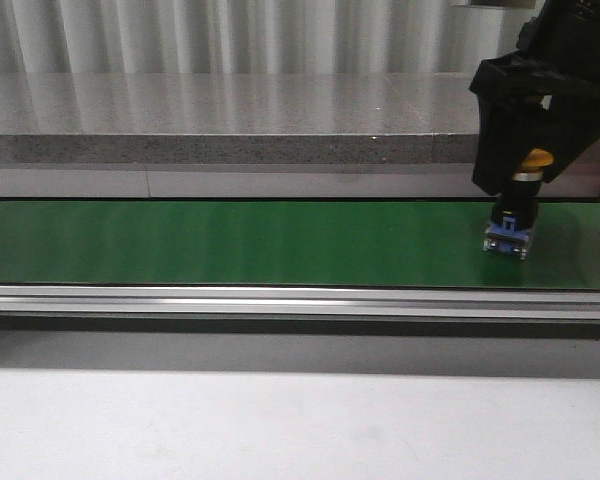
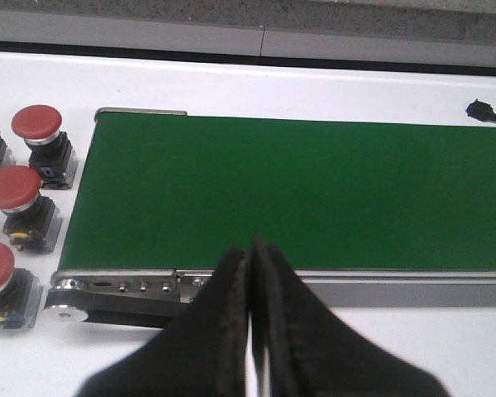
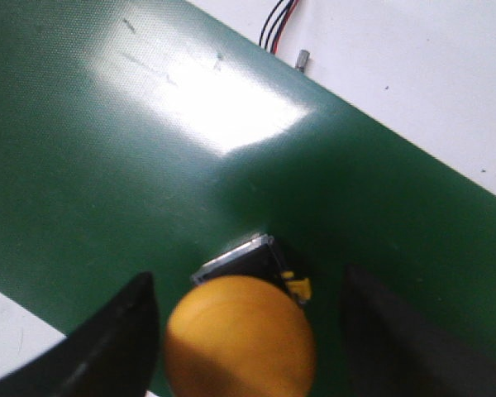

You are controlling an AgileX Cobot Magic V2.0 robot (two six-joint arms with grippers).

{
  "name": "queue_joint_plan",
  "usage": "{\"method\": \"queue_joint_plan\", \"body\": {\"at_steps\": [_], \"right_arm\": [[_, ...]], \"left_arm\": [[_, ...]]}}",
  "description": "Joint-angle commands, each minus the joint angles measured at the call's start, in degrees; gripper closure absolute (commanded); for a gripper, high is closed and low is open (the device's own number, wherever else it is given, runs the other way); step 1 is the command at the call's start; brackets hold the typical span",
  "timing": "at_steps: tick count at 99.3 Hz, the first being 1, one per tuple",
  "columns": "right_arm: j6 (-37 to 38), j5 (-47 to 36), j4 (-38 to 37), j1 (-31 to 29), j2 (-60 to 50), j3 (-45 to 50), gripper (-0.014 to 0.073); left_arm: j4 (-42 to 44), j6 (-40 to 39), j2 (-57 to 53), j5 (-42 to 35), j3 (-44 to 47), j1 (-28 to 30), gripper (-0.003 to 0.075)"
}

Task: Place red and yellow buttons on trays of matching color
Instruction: 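Grasp the yellow button at the belt's far end with the right gripper, then lower the yellow button into the yellow tray and release it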

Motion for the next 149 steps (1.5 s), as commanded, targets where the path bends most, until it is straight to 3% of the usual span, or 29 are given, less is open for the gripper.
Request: {"method": "queue_joint_plan", "body": {"at_steps": [1,9,15,39,68,93,107,129,149], "right_arm": [[-0.76,-0.70,1.08,0.04,-2.00,-1.33,0.0284],[-0.70,0.97,1.08,-0.06,-2.14,-1.48,0.0428],[0.04,2.61,1.08,-0.37,-2.33,-2.01,0.0468],[4.29,5.45,0.98,-8.47,-5.89,-5.46,0.0467],[9.17,6.02,0.98,-32.27,-9.19,-5.16,0.0467],[14.07,-3.77,0.98,-46.14,-8.99,1.78,0.0467],[15.68,-10.79,0.98,-49.40,-8.93,7.16,0.0467],[16.22,-20.55,1.03,-49.45,-8.82,13.95,0.0467],[16.22,-23.00,1.03,-49.45,-6.54,15.04,0.0467]], "left_arm": [[-0.57,0.05,0.09,-4.29,-1.45,-0.45,0.0739],[-0.57,0.05,0.09,-4.29,-1.45,-0.45,0.0739],[-0.57,0.05,0.09,-4.29,-1.45,-0.45,0.0739],[-0.57,0.05,0.09,-4.29,-1.45,-0.45,0.0739],[-0.57,0.05,0.09,-4.29,-1.45,-0.45,0.0739],[-0.57,0.05,0.09,-4.29,-1.45,-0.45,0.0739],[-0.57,0.05,0.09,-4.29,-1.45,-0.45,0.0739],[-0.57,0.05,0.09,-4.29,-1.45,-0.45,0.0739],[-0.57,0.05,0.09,-4.29,-1.45,-0.45,0.0739]]}}
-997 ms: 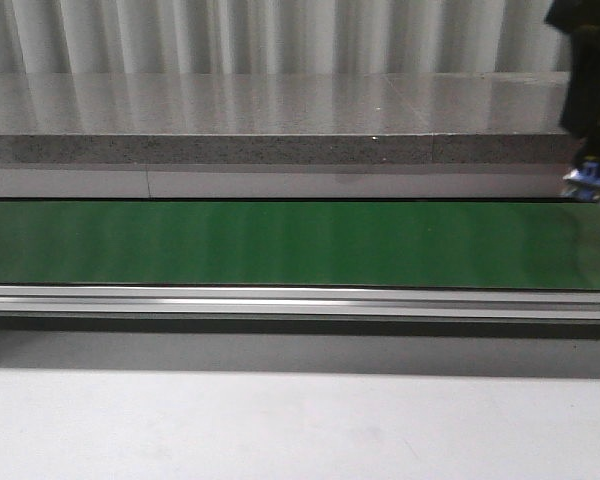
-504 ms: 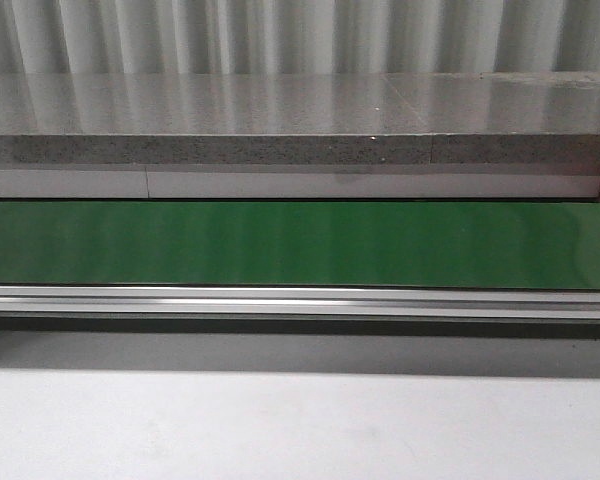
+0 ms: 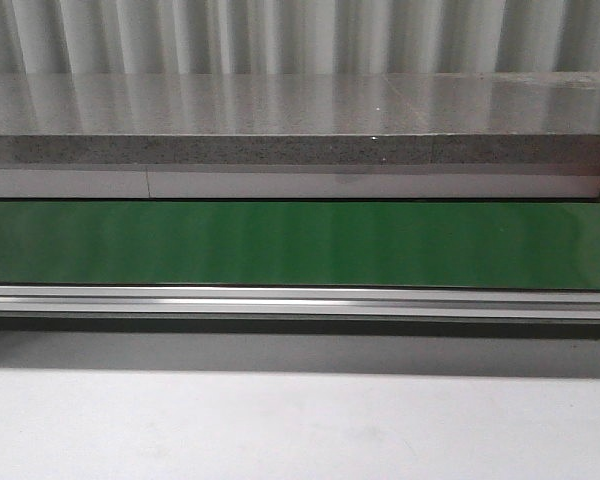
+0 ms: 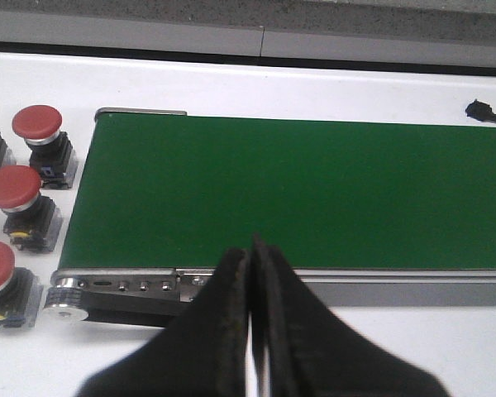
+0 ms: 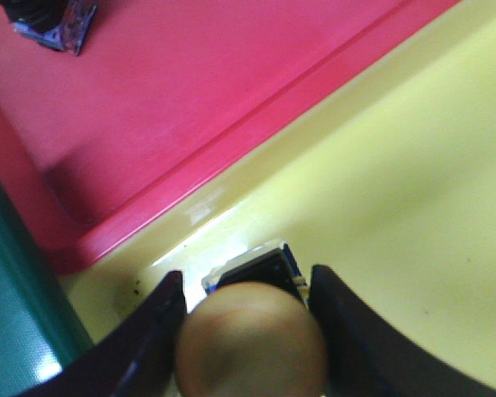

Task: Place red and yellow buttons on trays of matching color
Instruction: 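Lower the yellow button into the yellow tray and release it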

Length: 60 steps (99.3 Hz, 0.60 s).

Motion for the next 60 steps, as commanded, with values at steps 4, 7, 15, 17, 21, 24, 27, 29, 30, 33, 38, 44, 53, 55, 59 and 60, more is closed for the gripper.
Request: {"method": "queue_joint_plan", "body": {"at_steps": [4,7,15,17,21,24,27,29,30,33,38,44,53,55,59,60], "right_arm": [[0.15,-3.87,0.45,-0.21,0.24,-1.19,0.0467],[0.15,-3.87,0.45,-0.21,0.93,-1.19,0.0467],[0.15,-3.87,0.55,-0.21,2.97,-1.19,0.0467],[0.15,-3.87,0.62,-0.21,3.41,-1.19,0.0467],[0.15,-3.92,0.76,-0.21,4.06,-1.19,0.0467],[0.15,-3.99,0.87,-0.21,4.65,-1.19,0.0467],[0.15,-4.05,0.93,-0.21,4.92,-1.19,0.0467],[0.15,-4.05,0.93,-0.21,5.15,-1.19,0.0465],[0.15,-4.05,0.93,-0.21,5.26,-1.19,0.0464],[0.15,-4.05,0.93,-0.21,5.48,-1.19,0.0461],[0.15,-4.05,0.93,-0.21,5.67,-1.19,0.0442],[0.15,-3.79,0.93,-0.21,5.69,-1.19,0.0379],[0.15,-3.34,0.93,-0.21,5.69,-1.19,0.0210],[0.15,-3.25,0.93,-0.21,5.61,-1.26,0.0181],[0.15,-3.15,0.99,-0.21,5.31,-1.38,0.0101],[0.15,-3.15,0.99,-0.21,5.24,-1.44,0.0077]], "left_arm": [[-0.57,0.05,0.09,-4.29,-1.45,-0.45,0.0739],[-0.57,0.05,0.09,-4.29,-1.45,-0.45,0.0739],[-0.57,0.05,0.09,-4.29,-1.45,-0.45,0.0739],[-0.57,0.05,0.09,-4.29,-1.45,-0.45,0.0739],[-0.57,0.05,0.09,-4.29,-1.45,-0.45,0.0739],[-0.57,0.05,0.09,-4.29,-1.45,-0.45,0.0739],[-0.57,0.05,0.09,-4.29,-1.45,-0.45,0.0739],[-0.57,0.05,0.09,-4.29,-1.45,-0.45,0.0739],[-0.57,0.05,0.09,-4.29,-1.45,-0.45,0.0739],[-0.57,0.05,0.09,-4.29,-1.45,-0.45,0.0739],[-0.57,0.05,0.09,-4.29,-1.45,-0.45,0.0739],[-0.57,0.05,0.09,-4.29,-1.45,-0.45,0.0739],[-0.57,0.05,0.09,-4.29,-1.45,-0.45,0.0739],[-0.57,0.05,0.09,-4.29,-1.45,-0.45,0.0739],[-0.57,0.05,0.09,-4.29,-1.45,-0.45,0.0739],[-0.57,0.05,0.09,-4.29,-1.45,-0.45,0.0739]]}}
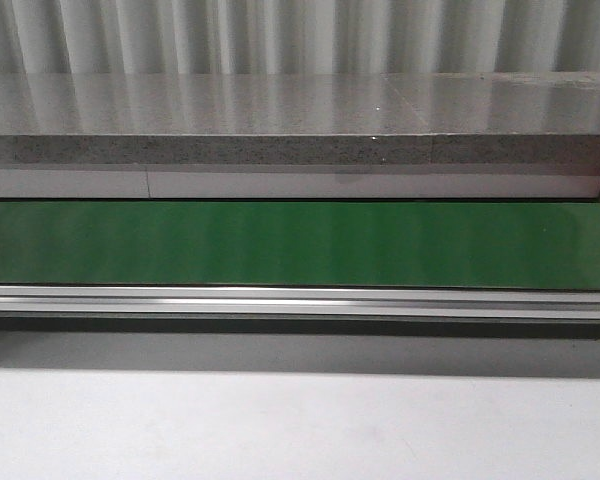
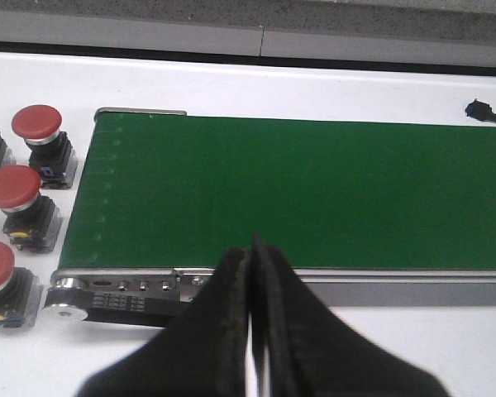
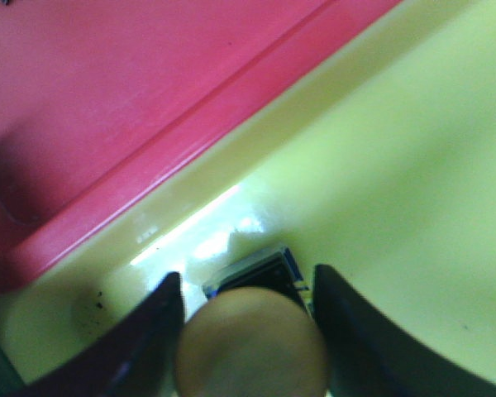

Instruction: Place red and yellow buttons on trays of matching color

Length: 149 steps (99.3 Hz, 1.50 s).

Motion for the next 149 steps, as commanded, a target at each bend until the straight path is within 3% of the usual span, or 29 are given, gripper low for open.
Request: {"method": "queue_joint_plan", "body": {"at_steps": [1,9,38,92,102,133,149], "right_arm": [[0.13,-0.97,0.24,-0.21,-2.49,-1.45,0.0065],[0.13,-1.00,0.24,-0.21,-4.04,-1.49,-0.0018],[0.17,-1.40,0.58,3.04,-15.25,-1.56,0.0006],[-6.55,3.62,0.58,28.32,-40.78,2.82,0.0015],[-6.55,4.87,0.58,30.18,-44.25,4.78,0.0113],[-6.55,9.67,0.58,30.43,-47.53,7.96,0.0712],[-6.55,9.67,0.58,30.43,-47.45,7.96,0.0718]], "left_arm": [[-0.57,0.05,0.09,-4.29,-1.45,-0.45,0.0739],[-0.57,0.05,0.09,-4.29,-1.45,-0.45,0.0739],[-0.57,0.05,0.09,-4.29,-1.45,-0.45,0.0739],[-0.57,0.05,0.09,-4.29,-1.45,-0.45,0.0739],[-0.57,0.05,0.09,-4.29,-1.45,-0.45,0.0739],[-0.57,0.05,0.09,-4.29,-1.45,-0.45,0.0739],[-0.57,0.05,0.09,-4.29,-1.45,-0.45,0.0739]]}}
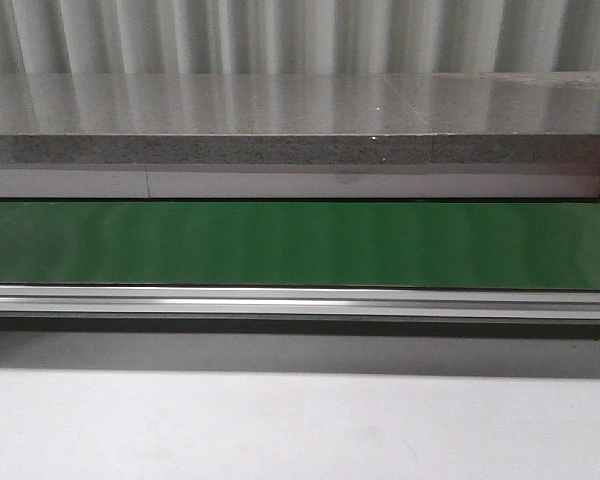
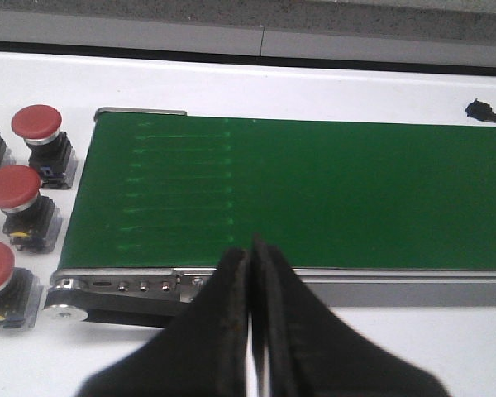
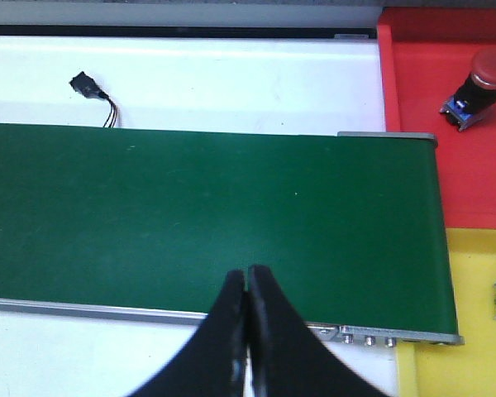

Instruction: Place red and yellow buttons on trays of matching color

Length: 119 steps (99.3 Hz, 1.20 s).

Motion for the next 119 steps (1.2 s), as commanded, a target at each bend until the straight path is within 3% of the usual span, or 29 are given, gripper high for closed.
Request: {"method": "queue_joint_plan", "body": {"at_steps": [1,55,64,80,86,90,103,119], "right_arm": [[-0.50,-2.89,0.49,0.05,-0.53,-1.36,0.0718],[-0.50,-2.31,0.49,0.05,-0.53,-1.36,0.0718],[-0.50,-2.31,0.49,0.05,-0.53,-1.36,0.0718],[-0.50,-2.31,0.49,0.05,-0.53,-1.36,0.0718],[-0.50,-2.31,0.49,0.05,-0.53,-1.36,0.0718],[-0.50,-2.31,0.49,0.05,-0.53,-1.36,0.0718],[-0.50,-2.31,0.49,0.05,-0.53,-1.36,0.0718],[-0.50,-2.31,0.49,0.05,-0.53,-1.36,0.0718]], "left_arm": [[-0.57,0.05,0.09,-4.29,-1.45,-0.45,0.0739],[-0.57,0.05,0.30,-4.43,-1.45,-0.45,0.0726],[-0.57,0.05,0.30,-4.31,-1.45,-0.45,0.0600],[-0.57,0.05,0.30,-4.48,-1.45,-0.45,0.0114],[-0.57,0.05,0.30,-4.48,-1.45,-0.45,0.0020],[-0.57,0.05,0.30,-4.48,-1.45,-0.45,-0.0001],[-0.57,-0.97,0.33,-5.20,-1.45,-0.45,0.0051],[1.69,-14.08,2.99,-8.83,-2.45,0.42,0.0071]]}}
